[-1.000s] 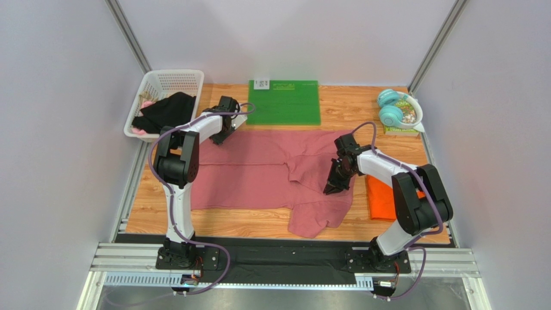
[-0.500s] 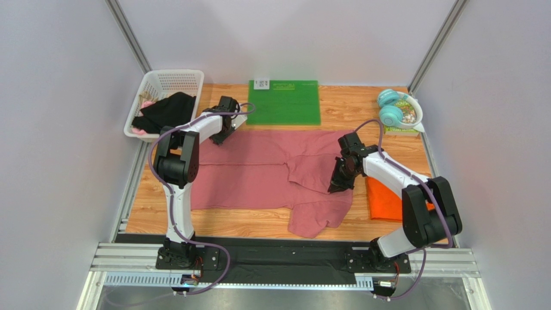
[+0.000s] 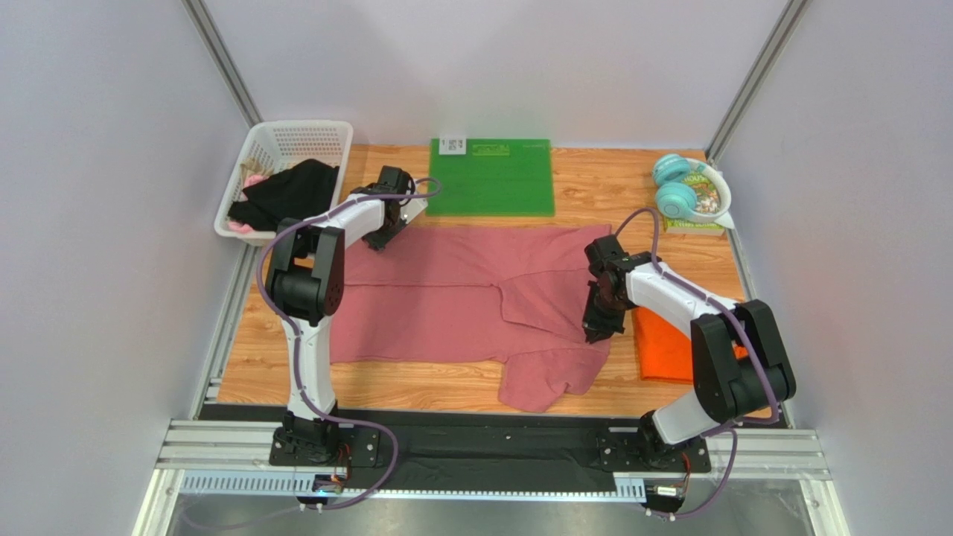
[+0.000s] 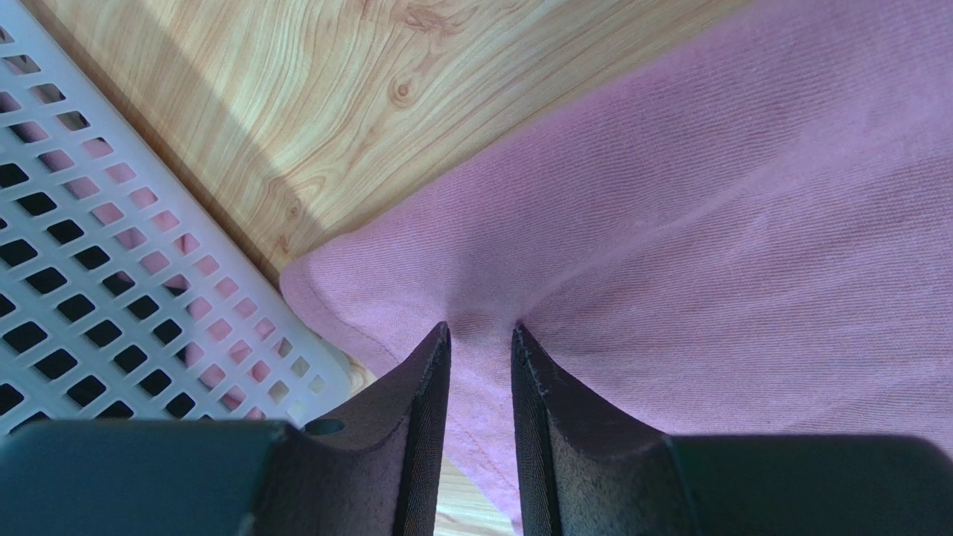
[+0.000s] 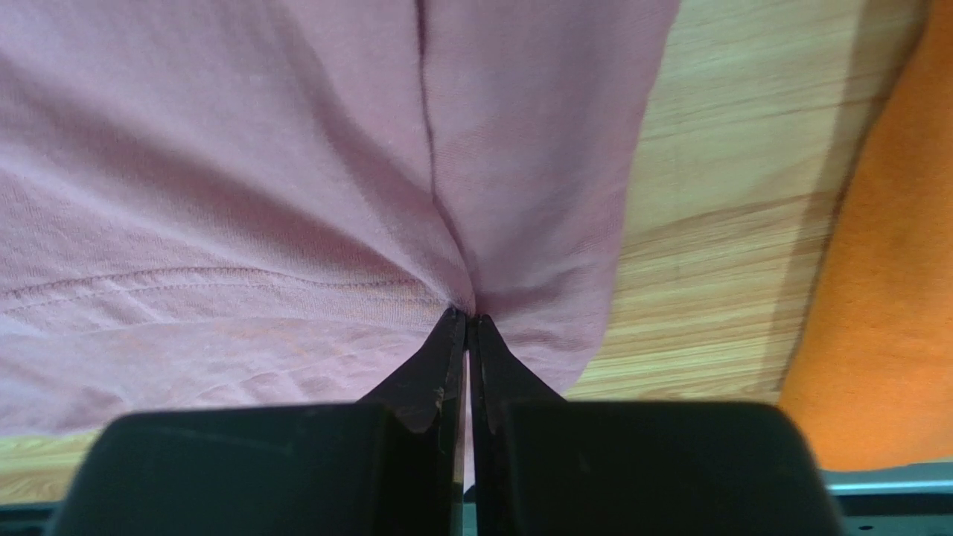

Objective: Fold and stack the t-shirts
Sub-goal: Fold the flattened tshirt in 1/3 of the way

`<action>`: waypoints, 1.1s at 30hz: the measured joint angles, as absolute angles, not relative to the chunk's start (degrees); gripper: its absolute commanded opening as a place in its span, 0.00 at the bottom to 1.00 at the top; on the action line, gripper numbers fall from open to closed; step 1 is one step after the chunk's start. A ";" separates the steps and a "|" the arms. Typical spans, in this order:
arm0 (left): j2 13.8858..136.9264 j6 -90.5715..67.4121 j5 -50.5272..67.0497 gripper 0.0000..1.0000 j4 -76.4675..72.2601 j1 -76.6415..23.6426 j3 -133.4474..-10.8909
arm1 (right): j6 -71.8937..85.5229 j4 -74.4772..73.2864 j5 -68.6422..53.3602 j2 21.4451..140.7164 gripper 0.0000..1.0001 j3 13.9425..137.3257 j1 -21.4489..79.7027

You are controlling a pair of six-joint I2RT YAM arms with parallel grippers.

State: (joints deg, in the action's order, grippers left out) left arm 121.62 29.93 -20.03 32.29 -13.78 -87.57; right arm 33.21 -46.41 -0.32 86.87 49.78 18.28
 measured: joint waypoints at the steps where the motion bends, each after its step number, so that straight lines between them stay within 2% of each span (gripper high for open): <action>1: 121.62 29.93 -20.03 0.34 32.29 -13.78 -87.57 | 32.95 -46.59 0.25 87.02 0.20 49.78 18.22; 3: 121.62 29.91 -20.03 0.34 32.29 -13.78 -87.57 | 32.95 -46.68 0.73 87.02 0.32 49.78 18.20; 4: 121.62 29.91 -20.03 0.34 32.32 -13.78 -87.57 | 32.69 -46.85 1.21 87.02 0.45 49.78 18.20; 6: 121.62 29.91 -20.01 0.34 32.32 -13.78 -87.57 | 32.60 -47.40 1.72 87.11 0.51 49.76 18.20; 8: 121.62 29.91 -20.01 0.34 32.34 -13.78 -87.59 | 32.10 -47.90 2.15 87.24 0.53 49.78 18.20; 15: 121.62 29.91 -20.01 0.34 32.36 -13.78 -87.59 | 32.10 -52.10 0.97 86.43 0.50 58.24 19.18; 19: 121.62 29.91 -20.01 0.34 32.38 -13.78 -87.59 | 30.13 -50.02 -2.44 86.46 0.46 66.74 25.12; 24: 121.62 29.87 -20.01 0.34 32.51 -13.78 -87.61 | 24.75 -49.74 0.38 96.62 0.46 78.00 38.15; 27: 121.62 29.89 -20.01 0.34 32.58 -13.78 -87.64 | 21.96 -50.02 4.23 103.68 0.46 80.64 44.49; 33: 121.62 29.87 -20.01 0.34 32.58 -13.78 -87.64 | 19.75 -52.45 8.51 108.99 0.43 80.66 46.87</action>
